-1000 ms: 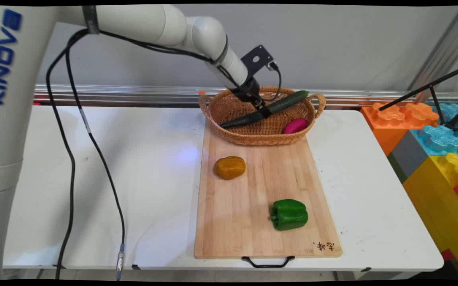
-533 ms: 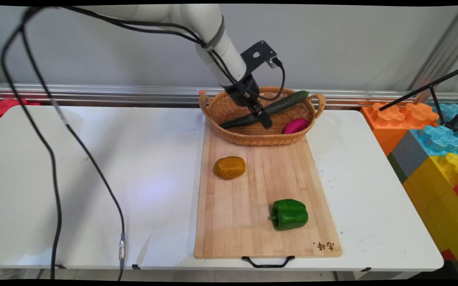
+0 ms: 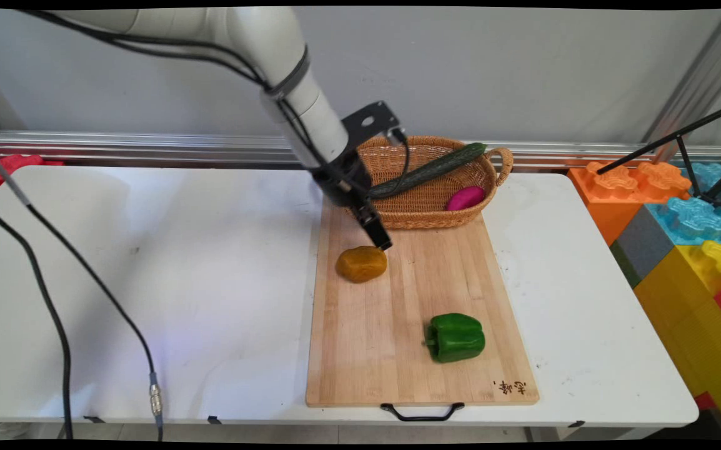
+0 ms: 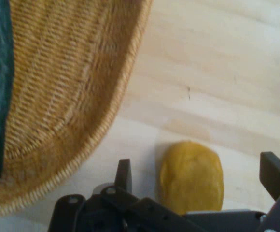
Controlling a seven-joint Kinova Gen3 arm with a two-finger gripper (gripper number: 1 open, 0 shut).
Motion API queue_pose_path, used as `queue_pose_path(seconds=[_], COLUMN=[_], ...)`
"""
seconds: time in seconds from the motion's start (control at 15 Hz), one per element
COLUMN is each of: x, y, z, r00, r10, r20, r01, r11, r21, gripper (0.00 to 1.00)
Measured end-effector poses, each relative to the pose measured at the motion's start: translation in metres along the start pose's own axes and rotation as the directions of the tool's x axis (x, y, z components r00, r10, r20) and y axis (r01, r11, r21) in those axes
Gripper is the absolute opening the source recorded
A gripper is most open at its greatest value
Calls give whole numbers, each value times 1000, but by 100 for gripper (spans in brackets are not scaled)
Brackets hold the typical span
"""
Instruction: Pick up the potato from the cutting board
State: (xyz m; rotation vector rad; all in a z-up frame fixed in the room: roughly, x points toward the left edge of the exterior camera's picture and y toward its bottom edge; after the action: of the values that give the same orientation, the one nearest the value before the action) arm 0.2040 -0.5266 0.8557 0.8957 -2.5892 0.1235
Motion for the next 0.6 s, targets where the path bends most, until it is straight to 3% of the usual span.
queue_pose_path(seconds=[0.6], x=[-46], y=[2], z=[46], r00=[999], r10=[29], r20=[27], r01=[-29], r11=[1000], r21=[-9], gripper=[100])
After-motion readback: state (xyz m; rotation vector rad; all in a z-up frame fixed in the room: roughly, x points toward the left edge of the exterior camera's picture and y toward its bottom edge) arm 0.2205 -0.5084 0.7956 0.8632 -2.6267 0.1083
